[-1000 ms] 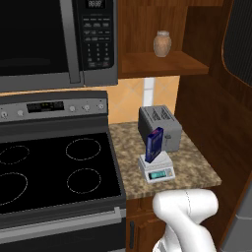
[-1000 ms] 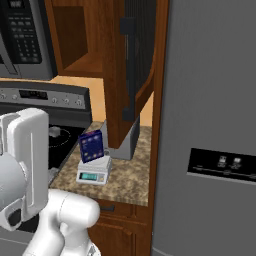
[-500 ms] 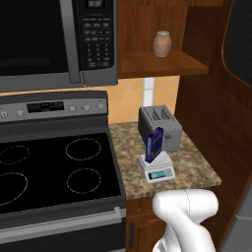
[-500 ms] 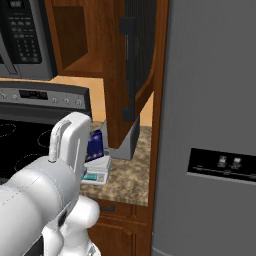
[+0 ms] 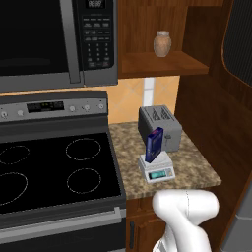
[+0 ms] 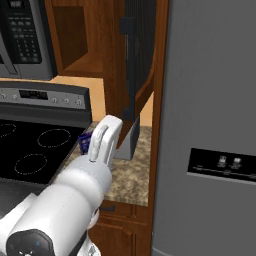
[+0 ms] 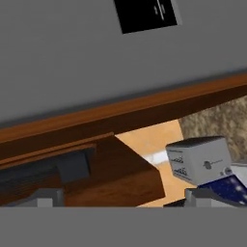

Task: Pick the cereal and place it on the digital scale for weighing, and close the cabinet.

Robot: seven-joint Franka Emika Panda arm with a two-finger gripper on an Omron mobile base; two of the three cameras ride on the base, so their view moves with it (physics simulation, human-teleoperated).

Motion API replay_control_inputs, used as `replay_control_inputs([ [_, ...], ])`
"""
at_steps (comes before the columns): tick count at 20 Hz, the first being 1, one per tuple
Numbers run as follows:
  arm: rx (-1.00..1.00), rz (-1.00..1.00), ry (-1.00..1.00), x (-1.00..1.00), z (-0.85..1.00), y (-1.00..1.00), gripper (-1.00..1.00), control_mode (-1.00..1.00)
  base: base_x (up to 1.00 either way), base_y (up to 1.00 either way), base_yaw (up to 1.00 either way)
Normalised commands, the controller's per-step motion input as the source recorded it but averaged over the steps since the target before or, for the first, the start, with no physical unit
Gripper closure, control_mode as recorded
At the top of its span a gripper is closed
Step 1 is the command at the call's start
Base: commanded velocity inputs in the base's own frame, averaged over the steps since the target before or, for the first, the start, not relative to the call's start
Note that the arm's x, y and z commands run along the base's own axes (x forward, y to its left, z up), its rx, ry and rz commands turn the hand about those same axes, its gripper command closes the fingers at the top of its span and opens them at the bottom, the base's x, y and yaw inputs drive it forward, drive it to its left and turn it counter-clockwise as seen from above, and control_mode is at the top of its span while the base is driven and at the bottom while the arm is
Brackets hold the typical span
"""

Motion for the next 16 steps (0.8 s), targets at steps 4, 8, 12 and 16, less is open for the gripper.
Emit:
replay_control_inputs([
  [4,0.00,-0.03,-0.06,0.07,-0.01,-0.07,-1.00,-1.00,0.00,0.00,0.00],
  [8,0.00,0.00,-0.09,0.37,-0.07,0.00,-1.00,-1.00,0.00,0.00,0.00],
  [12,0.00,0.00,-0.09,0.57,-0.05,-0.01,-1.00,-1.00,0.00,0.00,0.00],
  [16,0.00,0.00,-0.06,0.61,-0.06,-0.17,-1.00,-1.00,0.00,0.00,0.00],
])
